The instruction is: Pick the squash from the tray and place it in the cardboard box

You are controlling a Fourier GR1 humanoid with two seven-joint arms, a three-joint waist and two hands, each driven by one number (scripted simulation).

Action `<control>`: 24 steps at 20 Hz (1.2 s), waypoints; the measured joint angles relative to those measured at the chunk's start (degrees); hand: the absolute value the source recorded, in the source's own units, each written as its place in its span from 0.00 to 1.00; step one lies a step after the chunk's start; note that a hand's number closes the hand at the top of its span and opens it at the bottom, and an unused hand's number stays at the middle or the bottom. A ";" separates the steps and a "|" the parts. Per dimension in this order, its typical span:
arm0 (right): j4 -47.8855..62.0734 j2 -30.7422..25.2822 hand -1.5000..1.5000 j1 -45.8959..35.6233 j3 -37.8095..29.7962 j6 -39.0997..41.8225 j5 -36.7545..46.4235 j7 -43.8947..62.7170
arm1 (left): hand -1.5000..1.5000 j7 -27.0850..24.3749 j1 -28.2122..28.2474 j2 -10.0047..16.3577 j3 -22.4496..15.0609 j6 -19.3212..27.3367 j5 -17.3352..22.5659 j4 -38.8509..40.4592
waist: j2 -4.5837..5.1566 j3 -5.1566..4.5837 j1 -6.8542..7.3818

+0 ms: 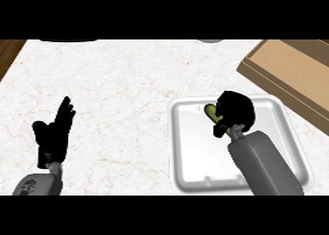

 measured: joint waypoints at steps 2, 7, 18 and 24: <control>-2.56 -1.20 1.00 -0.51 -0.23 0.88 0.40 -0.61 | 0.50 0.78 0.40 0.38 0.30 -0.35 -0.02 -0.91 | -0.04 0.01 -0.07; -13.93 -2.49 1.00 -1.25 0.45 5.37 1.39 1.86 | 0.50 0.69 0.93 -0.65 0.15 0.61 -1.00 -1.52 | -0.20 -0.01 -0.44; -32.33 -6.45 1.00 -8.56 -7.46 14.67 1.17 9.42 | 0.50 0.29 1.29 -0.93 1.03 -0.36 -1.25 -1.19 | -0.18 -0.03 -0.30; -30.86 -12.88 1.00 -10.81 -14.07 15.56 0.77 5.17 | 0.50 0.49 2.00 -0.56 1.83 -1.61 -1.08 -2.16 | -0.05 -0.01 -0.09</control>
